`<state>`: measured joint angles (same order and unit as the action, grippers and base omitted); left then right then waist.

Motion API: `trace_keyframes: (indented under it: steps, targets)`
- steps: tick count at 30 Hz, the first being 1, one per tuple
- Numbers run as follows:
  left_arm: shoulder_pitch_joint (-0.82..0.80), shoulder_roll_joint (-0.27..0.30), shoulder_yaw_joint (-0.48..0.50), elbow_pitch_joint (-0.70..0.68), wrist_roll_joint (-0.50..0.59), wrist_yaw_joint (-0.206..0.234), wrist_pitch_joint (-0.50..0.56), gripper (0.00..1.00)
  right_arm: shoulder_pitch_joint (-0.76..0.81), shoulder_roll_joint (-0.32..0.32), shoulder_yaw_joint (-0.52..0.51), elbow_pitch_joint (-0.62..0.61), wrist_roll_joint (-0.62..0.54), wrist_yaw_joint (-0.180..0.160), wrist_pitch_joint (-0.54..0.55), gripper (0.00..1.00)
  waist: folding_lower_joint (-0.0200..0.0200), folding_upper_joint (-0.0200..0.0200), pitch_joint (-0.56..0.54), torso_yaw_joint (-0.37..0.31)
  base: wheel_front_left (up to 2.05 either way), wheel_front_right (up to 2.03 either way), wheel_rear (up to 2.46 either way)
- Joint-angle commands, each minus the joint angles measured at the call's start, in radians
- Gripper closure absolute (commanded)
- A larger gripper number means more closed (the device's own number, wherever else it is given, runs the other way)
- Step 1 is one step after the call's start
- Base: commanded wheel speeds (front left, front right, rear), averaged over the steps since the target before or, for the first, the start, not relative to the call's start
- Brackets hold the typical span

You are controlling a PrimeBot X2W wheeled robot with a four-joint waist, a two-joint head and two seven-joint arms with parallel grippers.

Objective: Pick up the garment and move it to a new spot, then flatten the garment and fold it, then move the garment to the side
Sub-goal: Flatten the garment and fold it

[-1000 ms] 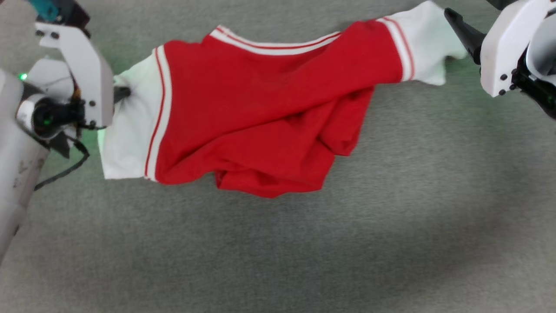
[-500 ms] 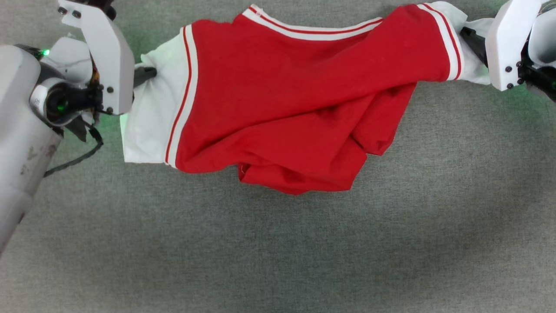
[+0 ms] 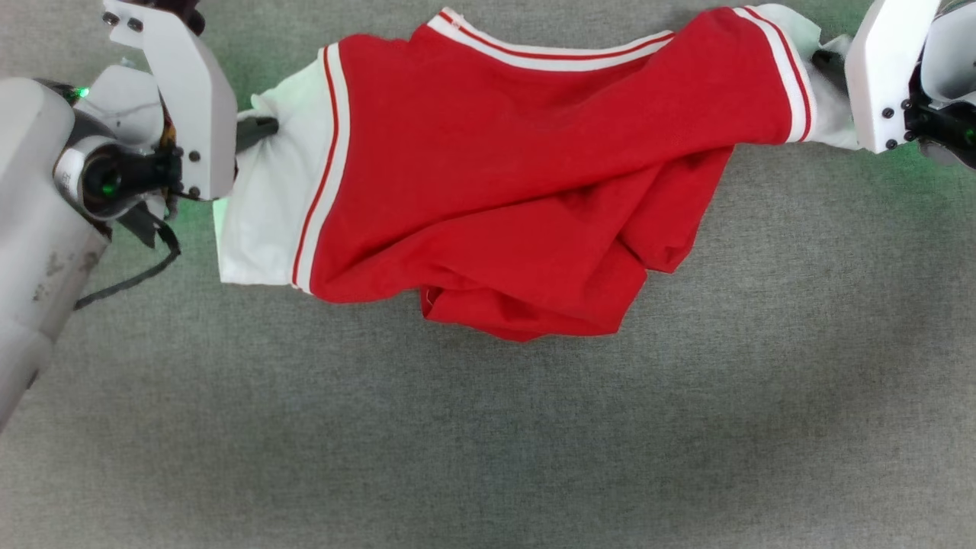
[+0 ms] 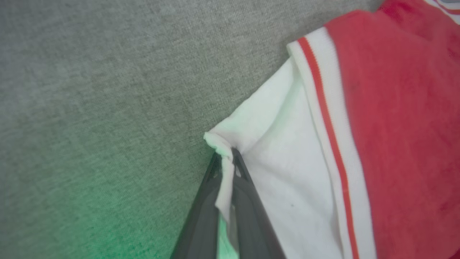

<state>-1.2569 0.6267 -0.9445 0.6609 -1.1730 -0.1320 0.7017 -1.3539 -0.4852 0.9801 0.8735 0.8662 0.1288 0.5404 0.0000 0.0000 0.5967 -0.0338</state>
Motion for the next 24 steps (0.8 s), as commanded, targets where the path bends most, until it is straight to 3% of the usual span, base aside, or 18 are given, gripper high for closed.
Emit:
trace_keyframes:
  steps: [1,9,16,24]
  targets:
    - [0.101,-0.073,-0.077,0.029,-0.003,0.003,0.012,1.0,0.1,0.013,0.052,0.058,0.007,0.002,0.026,1.0,0.0,0.0,0.001,0.001,0.0,0.0,0.0]
    - [0.083,-0.075,-0.086,0.021,-0.036,0.003,-0.114,1.0,0.06,0.038,0.026,0.095,0.043,0.001,-0.105,1.0,0.0,0.0,-0.041,0.004,0.0,0.0,0.0]
    - [-0.001,-0.056,-0.025,0.089,0.002,0.003,-0.44,1.0,-0.046,0.056,-0.07,0.2,0.047,0.001,-0.341,1.0,0.0,0.0,-0.104,0.007,0.0,0.0,0.0]
    - [-0.15,-0.159,0.091,0.286,0.002,0.027,-0.777,1.0,-0.229,0.105,-0.183,0.345,0.034,0.001,-0.605,1.0,0.0,0.0,-0.109,0.013,0.0,0.0,0.0]
